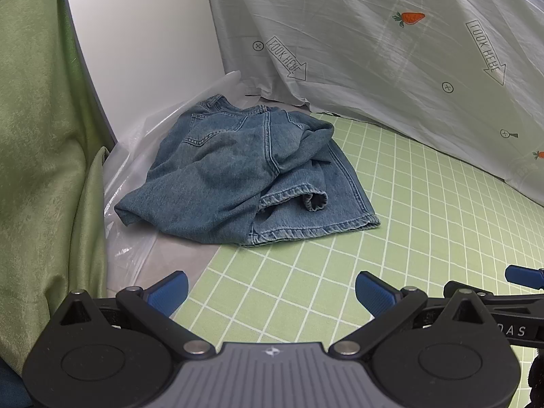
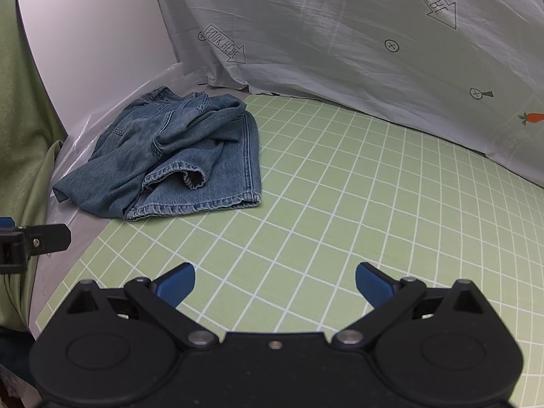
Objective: Fold clothes
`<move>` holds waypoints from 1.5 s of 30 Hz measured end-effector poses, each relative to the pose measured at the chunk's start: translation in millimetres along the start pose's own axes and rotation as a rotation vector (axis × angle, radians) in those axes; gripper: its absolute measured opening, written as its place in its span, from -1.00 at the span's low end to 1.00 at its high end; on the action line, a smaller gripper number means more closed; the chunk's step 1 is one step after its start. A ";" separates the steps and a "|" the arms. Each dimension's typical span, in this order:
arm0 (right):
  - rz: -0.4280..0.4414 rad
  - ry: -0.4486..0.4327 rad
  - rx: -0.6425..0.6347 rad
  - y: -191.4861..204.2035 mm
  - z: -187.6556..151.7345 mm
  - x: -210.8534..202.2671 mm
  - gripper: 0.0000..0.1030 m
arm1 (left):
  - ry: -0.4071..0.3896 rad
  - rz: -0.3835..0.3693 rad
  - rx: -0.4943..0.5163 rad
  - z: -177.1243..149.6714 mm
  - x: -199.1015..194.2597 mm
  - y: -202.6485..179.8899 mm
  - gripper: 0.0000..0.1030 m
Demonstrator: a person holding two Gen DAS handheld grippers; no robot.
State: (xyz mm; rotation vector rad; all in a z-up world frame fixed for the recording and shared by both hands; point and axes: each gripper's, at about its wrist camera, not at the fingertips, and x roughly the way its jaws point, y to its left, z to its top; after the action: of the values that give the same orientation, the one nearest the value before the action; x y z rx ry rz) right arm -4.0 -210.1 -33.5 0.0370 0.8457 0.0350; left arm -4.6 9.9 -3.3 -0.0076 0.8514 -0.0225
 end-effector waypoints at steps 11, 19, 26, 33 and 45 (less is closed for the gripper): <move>0.001 0.002 -0.001 -0.3 0.6 1.3 0.98 | 0.004 0.006 0.000 0.7 -0.4 -3.6 1.00; 0.001 0.003 -0.001 -0.5 0.5 1.7 0.98 | 0.008 0.003 -0.005 0.8 0.3 -5.2 1.00; 0.002 0.005 -0.001 -0.6 0.1 2.6 0.98 | 0.011 0.005 -0.006 1.6 1.3 -7.4 1.00; 0.003 0.009 0.000 -1.7 0.4 3.6 0.98 | 0.019 0.006 -0.007 2.4 3.4 -8.4 1.00; 0.004 0.018 -0.049 3.0 8.1 10.8 0.98 | 0.054 0.005 -0.029 7.0 17.7 -9.9 1.00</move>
State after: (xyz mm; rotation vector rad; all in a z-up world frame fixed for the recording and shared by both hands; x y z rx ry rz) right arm 9.1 -206.8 -36.1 -0.0075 0.8623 0.0598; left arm 12.1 -0.4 -11.9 -0.0321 0.9055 -0.0060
